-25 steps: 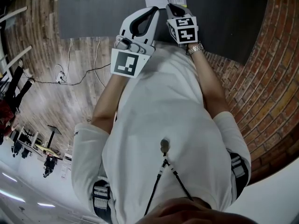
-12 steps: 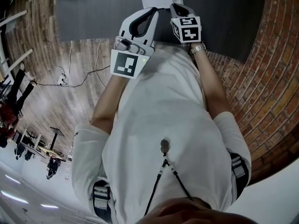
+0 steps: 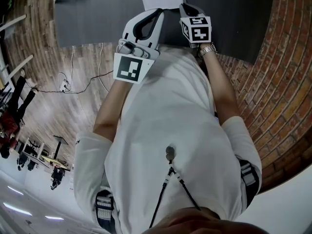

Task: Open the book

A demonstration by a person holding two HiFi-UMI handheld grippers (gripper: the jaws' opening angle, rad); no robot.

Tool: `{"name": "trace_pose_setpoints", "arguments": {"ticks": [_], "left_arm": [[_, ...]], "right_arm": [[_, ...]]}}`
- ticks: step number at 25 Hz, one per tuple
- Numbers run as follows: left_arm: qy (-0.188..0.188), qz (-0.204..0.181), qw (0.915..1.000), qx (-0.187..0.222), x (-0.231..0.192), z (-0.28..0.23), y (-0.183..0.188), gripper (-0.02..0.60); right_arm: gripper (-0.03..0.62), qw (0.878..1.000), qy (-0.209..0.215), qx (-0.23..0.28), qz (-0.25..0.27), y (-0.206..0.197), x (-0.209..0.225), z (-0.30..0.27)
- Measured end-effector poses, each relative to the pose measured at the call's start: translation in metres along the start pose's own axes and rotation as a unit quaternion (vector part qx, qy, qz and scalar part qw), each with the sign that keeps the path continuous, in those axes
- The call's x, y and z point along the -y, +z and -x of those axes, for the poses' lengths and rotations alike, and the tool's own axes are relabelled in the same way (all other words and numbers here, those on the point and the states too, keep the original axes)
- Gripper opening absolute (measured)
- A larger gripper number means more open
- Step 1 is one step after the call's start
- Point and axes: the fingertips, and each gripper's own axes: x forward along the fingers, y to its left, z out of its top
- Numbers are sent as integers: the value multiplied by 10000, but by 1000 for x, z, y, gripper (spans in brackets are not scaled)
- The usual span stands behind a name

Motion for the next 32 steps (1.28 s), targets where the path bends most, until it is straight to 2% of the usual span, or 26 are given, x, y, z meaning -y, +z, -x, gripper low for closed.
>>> {"name": "trace_pose_setpoints", "arguments": {"ticks": [22,32], "left_arm": [[47,40,9999,-133,-9,-13,-10,23],[78,42,9998,-199,-14,-21,-11,23]], "right_arm": [[40,9959,-476,-214,-739,-22,73,-8],[41,9929,-728,-296,-893,-28,105,-7]]}}
